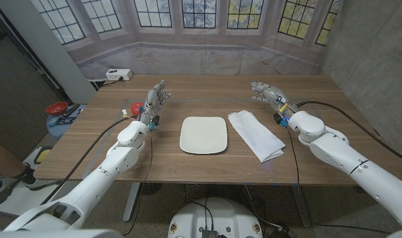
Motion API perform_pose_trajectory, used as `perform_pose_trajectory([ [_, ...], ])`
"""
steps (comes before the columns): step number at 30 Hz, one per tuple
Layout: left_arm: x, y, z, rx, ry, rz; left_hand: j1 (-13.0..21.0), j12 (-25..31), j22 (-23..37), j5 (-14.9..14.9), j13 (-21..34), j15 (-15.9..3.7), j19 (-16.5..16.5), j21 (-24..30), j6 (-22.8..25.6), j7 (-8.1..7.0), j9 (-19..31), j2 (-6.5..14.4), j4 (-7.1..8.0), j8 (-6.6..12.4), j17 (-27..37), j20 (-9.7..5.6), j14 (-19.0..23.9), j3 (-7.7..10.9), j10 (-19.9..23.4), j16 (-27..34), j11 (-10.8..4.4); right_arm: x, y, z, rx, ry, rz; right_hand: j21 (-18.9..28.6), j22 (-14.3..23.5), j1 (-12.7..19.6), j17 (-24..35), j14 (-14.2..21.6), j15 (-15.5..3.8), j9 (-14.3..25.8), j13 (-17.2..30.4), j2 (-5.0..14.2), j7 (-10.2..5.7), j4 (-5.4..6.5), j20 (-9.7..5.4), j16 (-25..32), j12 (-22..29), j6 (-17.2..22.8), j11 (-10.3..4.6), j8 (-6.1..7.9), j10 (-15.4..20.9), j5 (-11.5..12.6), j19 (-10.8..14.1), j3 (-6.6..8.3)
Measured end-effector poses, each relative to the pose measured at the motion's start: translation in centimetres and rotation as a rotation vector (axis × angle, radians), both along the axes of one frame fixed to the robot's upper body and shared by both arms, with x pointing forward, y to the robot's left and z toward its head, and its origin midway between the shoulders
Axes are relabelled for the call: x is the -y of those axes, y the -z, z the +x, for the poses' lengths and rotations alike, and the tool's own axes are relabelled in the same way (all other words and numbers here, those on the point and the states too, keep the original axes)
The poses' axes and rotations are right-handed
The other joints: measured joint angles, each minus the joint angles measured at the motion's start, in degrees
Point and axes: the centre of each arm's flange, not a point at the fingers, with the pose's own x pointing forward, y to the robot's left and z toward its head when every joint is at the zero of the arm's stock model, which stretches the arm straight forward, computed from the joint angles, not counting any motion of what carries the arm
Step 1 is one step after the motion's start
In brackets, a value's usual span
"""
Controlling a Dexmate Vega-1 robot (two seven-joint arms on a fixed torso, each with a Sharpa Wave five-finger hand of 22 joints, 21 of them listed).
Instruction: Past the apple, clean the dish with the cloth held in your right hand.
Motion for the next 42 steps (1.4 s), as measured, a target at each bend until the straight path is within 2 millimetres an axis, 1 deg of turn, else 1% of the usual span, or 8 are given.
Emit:
perform_pose_trajectory([
  [4,-0.1,-0.1,0.3,-0.001,0.006,0.004,0.00,0.00,0.00,0.00,0.00,0.09,0.00,0.00,0.00,0.00,0.15,0.00,0.00,0.00,0.00,0.00,0.13,0.00,0.19,0.00,-0.19,-0.2,0.0,-0.3,0.004,0.027,-0.040,0.00,-0.06,0.47,0.00,0.09,-0.09,-0.08,-0.27,-0.47,0.00,0.00,-0.30,0.00,0.00,0.00,-0.23,0.00,0.23,0.00,-0.31,0.00],
  [7,0.0,-0.2,0.4,-0.002,0.009,0.007,0.00,0.00,0.00,0.00,0.00,-0.12,0.00,0.00,0.00,0.00,0.15,0.00,0.00,0.00,0.00,0.00,0.50,0.00,0.19,0.00,-0.19,-0.4,0.0,-0.6,0.013,0.036,-0.067,0.00,-0.06,0.83,-0.27,0.32,-0.93,-0.29,-0.27,-0.83,0.34,-0.50,-0.51,0.00,0.00,0.34,-0.41,0.00,0.40,0.00,-0.52,-0.14],
  [10,0.0,-0.3,0.6,-0.004,0.010,0.009,0.00,0.00,-0.01,0.00,0.00,-0.12,-0.01,0.00,0.00,0.00,0.15,0.00,0.00,0.00,0.00,0.00,0.50,0.00,0.19,0.00,-0.19,-0.5,0.0,-0.8,0.025,0.052,-0.088,0.00,-0.06,1.03,-0.26,0.61,-1.23,-0.29,-0.27,-1.02,0.12,-0.57,-0.74,0.00,0.00,0.72,-0.92,0.00,0.50,0.00,-0.74,-0.07],
  [20,0.4,-0.5,1.1,-0.006,0.021,0.015,0.00,0.00,-0.01,0.00,0.00,-0.12,0.31,0.00,-0.01,0.00,0.14,0.00,0.00,0.00,-0.01,0.31,0.49,0.00,0.18,0.00,-0.19,-0.7,0.1,-2.1,0.059,0.094,-0.181,0.00,-0.05,1.73,-0.53,-0.01,-1.84,-0.29,-0.57,-1.73,-0.20,-0.73,-1.54,0.00,-0.27,1.02,-1.22,0.00,0.19,0.13,-1.54,0.10],
  [27,0.7,-0.5,1.3,-0.010,0.024,0.024,0.00,0.00,0.00,0.00,0.00,-0.13,0.31,0.00,-0.01,0.00,0.14,0.00,0.01,-0.01,-0.02,0.31,0.49,0.00,0.18,0.00,-0.19,-0.9,0.1,-2.8,0.064,0.118,-0.243,0.01,-0.05,2.26,-0.79,-0.01,-1.84,-0.28,-0.57,-2.26,-0.20,-0.73,-1.32,0.00,-0.47,1.02,-1.22,0.00,0.19,0.27,-2.16,0.09],
  [35,0.8,-0.4,1.4,-0.015,0.026,0.029,0.00,0.00,-0.01,0.00,0.00,-0.13,0.30,0.00,-0.01,0.01,0.14,-0.01,0.01,-0.01,-0.02,0.31,0.48,0.00,0.18,0.00,-0.19,-1.2,0.2,-3.5,0.064,0.135,-0.335,-0.23,-0.05,2.79,-0.79,-0.37,-2.08,-0.28,-0.57,-2.79,-0.43,-0.88,-1.09,-0.31,-0.85,0.79,-1.93,0.00,-0.52,0.27,-2.80,-0.07],
  [41,0.9,-0.2,1.3,-0.019,0.026,0.031,-0.01,0.00,-0.01,0.00,0.00,0.08,0.30,0.00,-0.01,0.00,0.13,-0.01,-0.24,-0.01,-0.02,0.31,0.70,0.24,0.18,0.00,-0.19,-1.6,0.2,-3.8,0.063,0.143,-0.410,-0.23,-0.05,3.02,-0.79,-1.14,-1.32,-0.28,-0.57,-3.01,-1.25,-0.88,-0.44,-0.52,-1.24,-0.04,-2.65,0.00,-1.25,0.27,-3.46,-0.07],
  [42,0.9,-0.1,1.3,-0.020,0.026,0.032,-0.01,0.00,-0.01,0.00,0.00,0.08,0.30,0.00,-0.01,0.00,0.13,-0.01,-0.24,-0.01,-0.02,0.31,0.69,0.24,0.18,0.00,-0.19,-1.7,0.2,-3.9,0.064,0.143,-0.427,-0.23,-0.05,3.02,-0.79,-1.35,-1.11,-0.28,-0.57,-3.01,-1.25,-0.88,-0.60,-0.73,-1.34,-0.03,-2.65,-0.09,-1.25,0.27,-3.71,-0.07],
])
